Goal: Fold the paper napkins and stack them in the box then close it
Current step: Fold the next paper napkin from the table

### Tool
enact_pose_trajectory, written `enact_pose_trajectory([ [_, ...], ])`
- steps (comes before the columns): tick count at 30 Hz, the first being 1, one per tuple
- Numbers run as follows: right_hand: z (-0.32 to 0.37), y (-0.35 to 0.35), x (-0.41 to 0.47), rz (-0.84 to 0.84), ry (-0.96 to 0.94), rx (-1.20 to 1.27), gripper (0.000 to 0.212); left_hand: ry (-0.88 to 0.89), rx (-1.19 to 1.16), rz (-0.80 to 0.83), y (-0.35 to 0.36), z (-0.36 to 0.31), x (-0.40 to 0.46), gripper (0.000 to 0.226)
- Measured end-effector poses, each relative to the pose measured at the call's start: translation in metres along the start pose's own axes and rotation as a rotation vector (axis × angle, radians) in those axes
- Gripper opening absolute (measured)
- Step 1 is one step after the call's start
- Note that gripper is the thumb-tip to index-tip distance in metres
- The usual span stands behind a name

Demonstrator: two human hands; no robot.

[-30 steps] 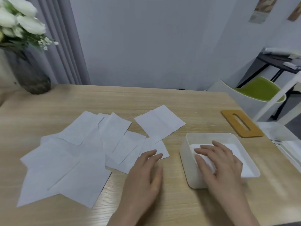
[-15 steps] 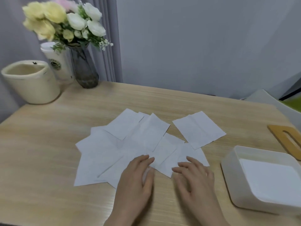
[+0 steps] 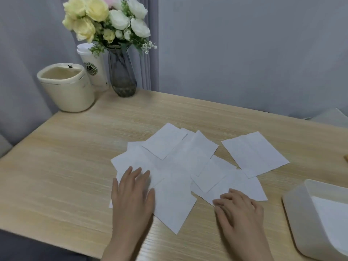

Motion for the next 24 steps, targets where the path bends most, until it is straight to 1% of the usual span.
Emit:
enact_pose_trajectory([
  [3,0.004,0.001,0.004,0.013,0.018,0.001,0.014,-0.047,0.066,0.066,0.000,0.010,0.007,0.042],
  [6,0.014,0.004,0.009,0.027,-0.025,0.020,0.013,-0.059,0.078,0.102,0.002,0.016,0.009,0.038],
  [8,0.025,0.007,0.014,0.047,-0.071,0.037,0.015,-0.039,0.079,0.096,0.001,0.016,0.010,0.034],
  [11,0.044,0.016,0.021,0.084,-0.142,0.086,0.015,-0.009,0.068,0.068,-0.002,0.016,0.011,0.023],
  [14,0.062,0.026,0.027,0.131,-0.153,0.191,0.015,0.011,0.034,0.010,-0.008,0.018,0.012,0.015],
  [17,0.071,0.034,0.031,0.175,-0.008,0.494,0.013,0.045,-0.026,-0.022,-0.014,0.018,0.009,0.016],
  [19,0.074,0.040,0.035,0.199,0.098,0.647,0.015,0.110,-0.051,-0.042,-0.016,0.015,0.003,0.014],
  [24,0.078,0.047,0.046,0.215,0.215,0.770,0.033,0.236,-0.127,-0.019,-0.018,0.017,-0.013,0.015],
])
Point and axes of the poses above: each hand's wrist, its own x-axis towards the middle knuckle, its own y-axis out of the palm, z = x × y, the point moved 4 cm from there along x, towards the middle knuckle, and after that the axes turned 9 degrees about -y, right-handed, at the moved point
